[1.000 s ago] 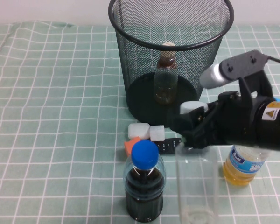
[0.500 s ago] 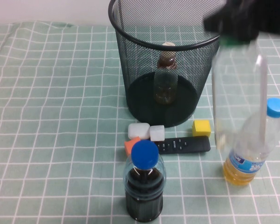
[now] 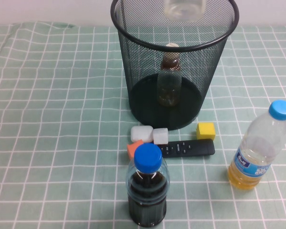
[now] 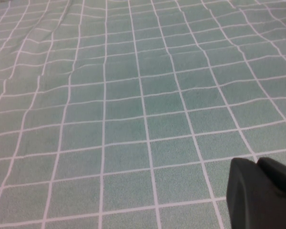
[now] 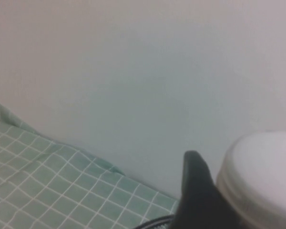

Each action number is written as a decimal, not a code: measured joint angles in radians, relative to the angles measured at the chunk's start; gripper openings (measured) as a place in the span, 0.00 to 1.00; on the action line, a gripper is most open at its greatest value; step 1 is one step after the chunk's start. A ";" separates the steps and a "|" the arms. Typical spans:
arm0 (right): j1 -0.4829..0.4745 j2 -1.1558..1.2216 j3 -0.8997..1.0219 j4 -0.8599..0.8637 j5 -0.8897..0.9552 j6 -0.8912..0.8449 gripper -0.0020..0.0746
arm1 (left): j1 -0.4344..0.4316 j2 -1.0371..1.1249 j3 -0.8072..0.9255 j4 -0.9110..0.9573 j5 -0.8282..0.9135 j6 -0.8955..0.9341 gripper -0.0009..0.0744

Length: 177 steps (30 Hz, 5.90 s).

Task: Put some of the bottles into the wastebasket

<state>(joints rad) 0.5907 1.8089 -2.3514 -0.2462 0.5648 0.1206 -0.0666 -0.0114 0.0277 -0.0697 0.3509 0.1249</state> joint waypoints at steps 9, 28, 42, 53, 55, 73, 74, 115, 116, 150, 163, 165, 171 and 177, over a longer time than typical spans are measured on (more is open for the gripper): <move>-0.013 0.148 0.002 0.117 -0.093 0.002 0.10 | 0.000 0.000 0.000 0.000 0.000 0.000 0.01; -0.082 0.150 0.002 0.173 0.261 0.077 0.42 | 0.000 0.000 0.000 0.000 0.000 0.000 0.01; -0.080 -0.019 0.002 -0.009 0.696 0.136 0.02 | 0.000 0.000 0.000 0.001 0.000 0.000 0.01; -0.088 -0.146 0.025 -0.106 0.737 -0.019 0.02 | 0.000 0.000 0.000 0.001 0.000 0.000 0.01; -0.100 -0.168 0.025 -0.104 0.737 -0.024 0.02 | 0.000 0.000 0.000 0.001 0.000 0.000 0.01; -0.443 -1.086 1.543 0.044 -0.141 -0.109 0.02 | 0.000 0.000 0.000 0.001 0.000 0.000 0.01; -0.464 -1.154 1.633 0.044 -0.229 -0.109 0.02 | 0.000 0.000 0.000 0.001 0.000 0.000 0.01; -0.710 -1.846 2.378 0.098 -0.236 -0.051 0.02 | 0.000 -0.001 0.000 0.001 0.000 0.000 0.01; -0.710 -1.846 2.378 0.098 -0.236 -0.051 0.02 | 0.000 -0.001 0.000 0.001 0.000 0.000 0.01; -0.710 -1.846 2.378 0.094 -0.236 -0.051 0.02 | 0.000 -0.001 0.000 0.001 0.000 0.000 0.01; -0.710 -1.846 2.378 0.094 -0.236 -0.053 0.02 | 0.000 -0.001 0.000 0.001 0.000 0.000 0.01; -0.710 -1.846 2.378 0.094 -0.236 -0.053 0.02 | 0.000 -0.001 0.000 0.001 0.000 0.000 0.01; -0.710 -1.846 2.378 0.094 -0.236 -0.052 0.02 | 0.000 -0.001 0.000 0.001 0.000 0.000 0.01; -0.710 -1.846 2.378 0.094 -0.236 -0.052 0.02 | 0.000 -0.001 0.000 0.001 0.000 0.000 0.01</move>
<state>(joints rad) -0.1194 -0.0371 0.0262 -0.1517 0.3291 0.0689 -0.0666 -0.0121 0.0277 -0.0690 0.3509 0.1249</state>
